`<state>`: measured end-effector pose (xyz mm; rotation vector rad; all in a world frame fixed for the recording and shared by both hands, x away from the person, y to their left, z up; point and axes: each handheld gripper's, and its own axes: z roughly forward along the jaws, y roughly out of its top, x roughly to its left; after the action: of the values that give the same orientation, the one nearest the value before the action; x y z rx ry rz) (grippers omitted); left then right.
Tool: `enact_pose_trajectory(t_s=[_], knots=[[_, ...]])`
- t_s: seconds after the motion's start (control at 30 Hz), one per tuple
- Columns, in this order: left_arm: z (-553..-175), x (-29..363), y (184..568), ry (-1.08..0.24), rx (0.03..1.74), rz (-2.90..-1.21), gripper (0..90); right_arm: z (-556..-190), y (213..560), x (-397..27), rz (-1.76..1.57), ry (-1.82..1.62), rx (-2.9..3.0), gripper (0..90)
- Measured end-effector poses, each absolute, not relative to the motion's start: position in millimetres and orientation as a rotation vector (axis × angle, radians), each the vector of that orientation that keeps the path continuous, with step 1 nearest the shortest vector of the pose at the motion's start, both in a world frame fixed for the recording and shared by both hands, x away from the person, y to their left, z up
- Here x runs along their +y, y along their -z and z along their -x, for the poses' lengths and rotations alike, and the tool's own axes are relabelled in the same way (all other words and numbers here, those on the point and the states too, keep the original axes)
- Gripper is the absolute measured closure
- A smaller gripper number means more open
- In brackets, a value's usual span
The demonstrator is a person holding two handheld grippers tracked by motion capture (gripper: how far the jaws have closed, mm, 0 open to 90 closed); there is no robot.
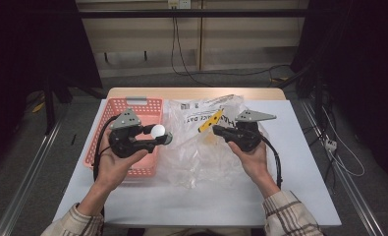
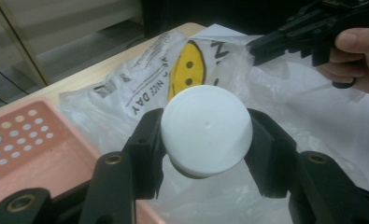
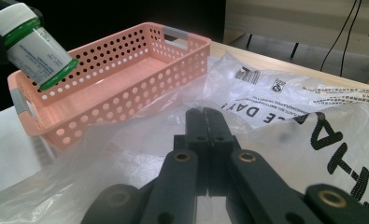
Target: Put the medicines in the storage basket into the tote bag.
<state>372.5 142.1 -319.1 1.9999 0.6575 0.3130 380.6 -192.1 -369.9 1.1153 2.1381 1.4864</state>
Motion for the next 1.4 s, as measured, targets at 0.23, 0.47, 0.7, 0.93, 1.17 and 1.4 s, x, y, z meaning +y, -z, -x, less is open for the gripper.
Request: enact_pose_trajectory(t_s=[0.23, 0.47, 0.7, 0.93, 1.17, 1.4], knots=[[-363, 128, 316, -0.283, 0.612, -1.995, 51.2, -381, 369, -193, -1.117, -1.488, 2.134, 90.0], [-354, 108, 315, -0.249, 0.557, -2.007, 51.1, -381, 370, -192, -1.116, -1.486, 2.142, 90.0], [-350, 74, 314, -0.198, 0.493, -2.017, 51.1, -381, 371, -192, -1.114, -1.484, 2.143, 90.0], [-351, 47, 322, -0.143, 0.467, -2.04, 51.1, -381, 370, -193, -1.118, -1.485, 2.14, 90.0], [-353, 25, 346, -0.11, 0.482, -2.088, 51.1, -381, 370, -192, -1.11, -1.486, 2.139, 90.0], [-359, 4, 367, -0.079, 0.51, -2.137, 51.1, -381, 371, -191, -1.107, -1.482, 2.15, 90.0]])
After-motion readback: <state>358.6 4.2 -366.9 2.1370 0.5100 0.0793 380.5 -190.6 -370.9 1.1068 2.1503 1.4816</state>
